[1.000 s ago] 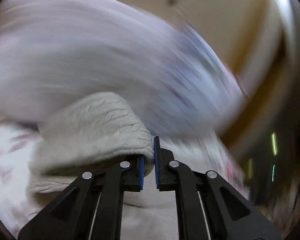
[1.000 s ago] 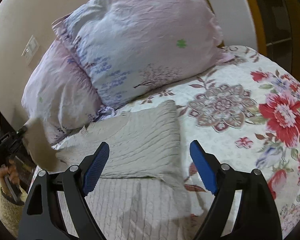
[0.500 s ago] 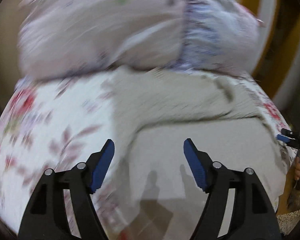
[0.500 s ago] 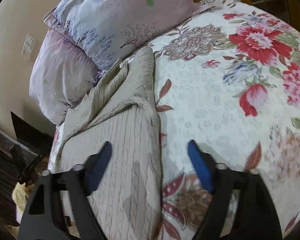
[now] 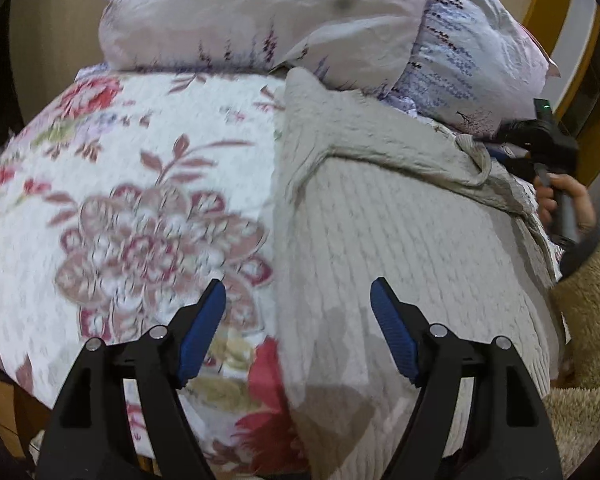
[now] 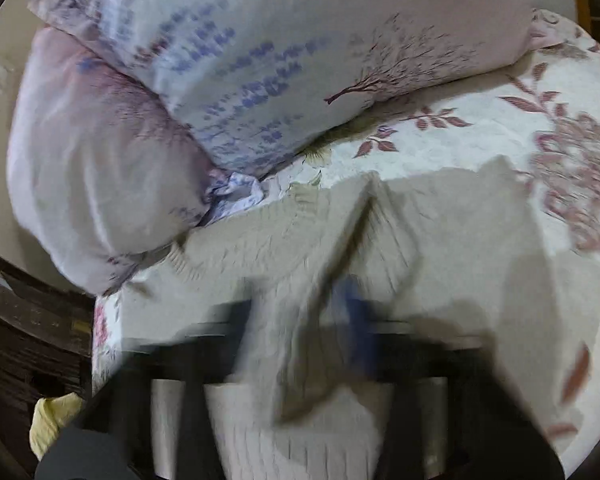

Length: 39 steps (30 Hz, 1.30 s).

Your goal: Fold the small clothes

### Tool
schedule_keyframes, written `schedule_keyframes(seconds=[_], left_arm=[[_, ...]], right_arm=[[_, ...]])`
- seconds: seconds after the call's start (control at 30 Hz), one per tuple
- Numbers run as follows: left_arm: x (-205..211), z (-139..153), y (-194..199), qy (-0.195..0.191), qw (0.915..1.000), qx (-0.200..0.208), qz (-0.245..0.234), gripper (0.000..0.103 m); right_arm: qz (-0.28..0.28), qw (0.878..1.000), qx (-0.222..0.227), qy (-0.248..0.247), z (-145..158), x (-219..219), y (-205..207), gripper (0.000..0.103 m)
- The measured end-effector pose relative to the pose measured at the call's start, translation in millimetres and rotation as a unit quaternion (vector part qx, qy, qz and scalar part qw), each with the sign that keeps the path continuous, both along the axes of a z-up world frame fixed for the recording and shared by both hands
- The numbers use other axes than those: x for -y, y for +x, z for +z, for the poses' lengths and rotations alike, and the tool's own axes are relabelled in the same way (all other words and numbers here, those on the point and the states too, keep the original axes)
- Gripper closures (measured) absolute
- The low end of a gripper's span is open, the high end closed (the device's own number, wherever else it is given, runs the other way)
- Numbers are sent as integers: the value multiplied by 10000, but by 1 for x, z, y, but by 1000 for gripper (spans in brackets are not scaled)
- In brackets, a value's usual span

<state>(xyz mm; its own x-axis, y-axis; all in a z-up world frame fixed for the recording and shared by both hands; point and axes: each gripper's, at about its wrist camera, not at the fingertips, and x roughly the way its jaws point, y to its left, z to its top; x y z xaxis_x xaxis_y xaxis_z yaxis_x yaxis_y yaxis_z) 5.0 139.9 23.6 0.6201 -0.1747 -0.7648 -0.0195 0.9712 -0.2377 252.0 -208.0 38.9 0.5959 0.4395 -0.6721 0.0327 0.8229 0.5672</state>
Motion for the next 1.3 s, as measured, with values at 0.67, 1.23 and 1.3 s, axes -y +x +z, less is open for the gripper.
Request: schedule_keyframes(seconds=[0.67,1.23,1.3], left_arm=[[8,-11,-71,-1714,9838,-113,-520,58],[-19,65,61,-2236,9674,1099,-445,97],[-35,73,114,-2206,9678,1204,-122,97]], right_arm=[[390,9874,-363,1490,-73,127,-284,61],[794,9484,1671,2573,30,96,-184,95],[484,9482,1697,2642,37,95,-146,95]])
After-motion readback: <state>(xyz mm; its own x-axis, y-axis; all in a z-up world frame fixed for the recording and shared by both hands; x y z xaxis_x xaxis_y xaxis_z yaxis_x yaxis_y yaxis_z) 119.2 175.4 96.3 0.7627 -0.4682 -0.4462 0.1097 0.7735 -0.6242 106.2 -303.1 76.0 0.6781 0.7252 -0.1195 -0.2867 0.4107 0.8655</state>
